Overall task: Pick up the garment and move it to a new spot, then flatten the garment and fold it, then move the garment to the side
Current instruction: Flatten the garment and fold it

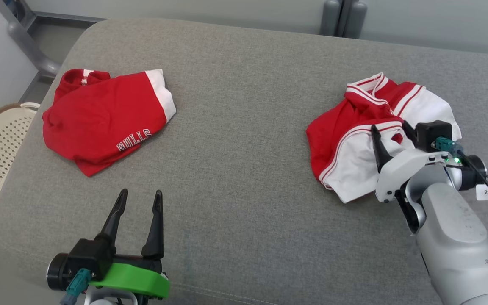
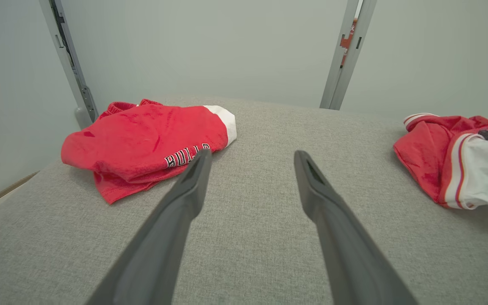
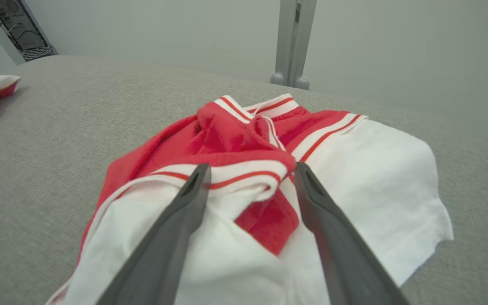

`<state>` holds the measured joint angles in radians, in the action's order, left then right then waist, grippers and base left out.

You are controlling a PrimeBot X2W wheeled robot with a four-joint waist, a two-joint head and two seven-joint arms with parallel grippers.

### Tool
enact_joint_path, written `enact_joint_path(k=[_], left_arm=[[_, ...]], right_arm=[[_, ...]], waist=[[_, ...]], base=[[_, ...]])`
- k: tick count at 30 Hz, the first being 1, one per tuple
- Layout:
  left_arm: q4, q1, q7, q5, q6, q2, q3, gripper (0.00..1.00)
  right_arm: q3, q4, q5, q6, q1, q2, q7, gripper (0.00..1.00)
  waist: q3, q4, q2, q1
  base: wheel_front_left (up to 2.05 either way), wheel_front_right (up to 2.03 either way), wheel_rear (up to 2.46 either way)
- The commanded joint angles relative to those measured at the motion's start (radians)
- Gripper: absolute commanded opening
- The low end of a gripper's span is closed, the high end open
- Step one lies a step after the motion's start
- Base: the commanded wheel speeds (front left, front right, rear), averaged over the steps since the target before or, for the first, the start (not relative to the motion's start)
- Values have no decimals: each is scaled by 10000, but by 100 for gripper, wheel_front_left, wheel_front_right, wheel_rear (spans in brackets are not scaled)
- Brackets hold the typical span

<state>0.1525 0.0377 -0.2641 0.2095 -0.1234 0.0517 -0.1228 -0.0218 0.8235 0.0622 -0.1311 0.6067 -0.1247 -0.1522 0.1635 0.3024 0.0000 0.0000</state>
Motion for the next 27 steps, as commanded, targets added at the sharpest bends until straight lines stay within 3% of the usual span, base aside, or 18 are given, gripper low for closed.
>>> enact_joint_path(k=[1, 3, 5, 10, 16, 22, 27], left_arm=[[19, 196, -5, 28, -26, -12, -8, 100], [35, 215, -7, 81, -20, -13, -64, 100], [65, 250, -5, 103, 3, -13, -122, 100], [155, 253, -5, 115, 93, -12, -124, 100], [225, -93, -5, 6, 125, -10, 69, 100], [216, -326, -5, -56, 90, -7, 131, 100], [248, -473, -6, -73, 62, -6, 150, 100]], right_arm=[[54, 304, 165, 7, 174, 97, -72, 100], [91, 748, 336, 7, 225, 176, 22, 98], [13, 970, 589, 7, 348, 309, -187, 0], [-275, 1341, 843, 7, 479, 280, -651, 0], [-644, 930, 989, 7, -27, 98, -1087, 0], [-640, -428, 1222, 8, -1234, -485, -1132, 0], [14, -1788, 1604, 8, -2606, -944, -1131, 0]], waist=[[91, 99, 0, 0], [124, 144, 0, 0], [138, 186, 0, 0], [32, 155, 0, 0], [-432, -193, 0, 0], [-864, -668, 0, 0], [-1038, -1015, 0, 0]], base=[[0, 0, 0], [0, 0, 0], [0, 0, 0], [0, 0, 0], [0, 0, 0], [0, 0, 0], [0, 0, 0]])
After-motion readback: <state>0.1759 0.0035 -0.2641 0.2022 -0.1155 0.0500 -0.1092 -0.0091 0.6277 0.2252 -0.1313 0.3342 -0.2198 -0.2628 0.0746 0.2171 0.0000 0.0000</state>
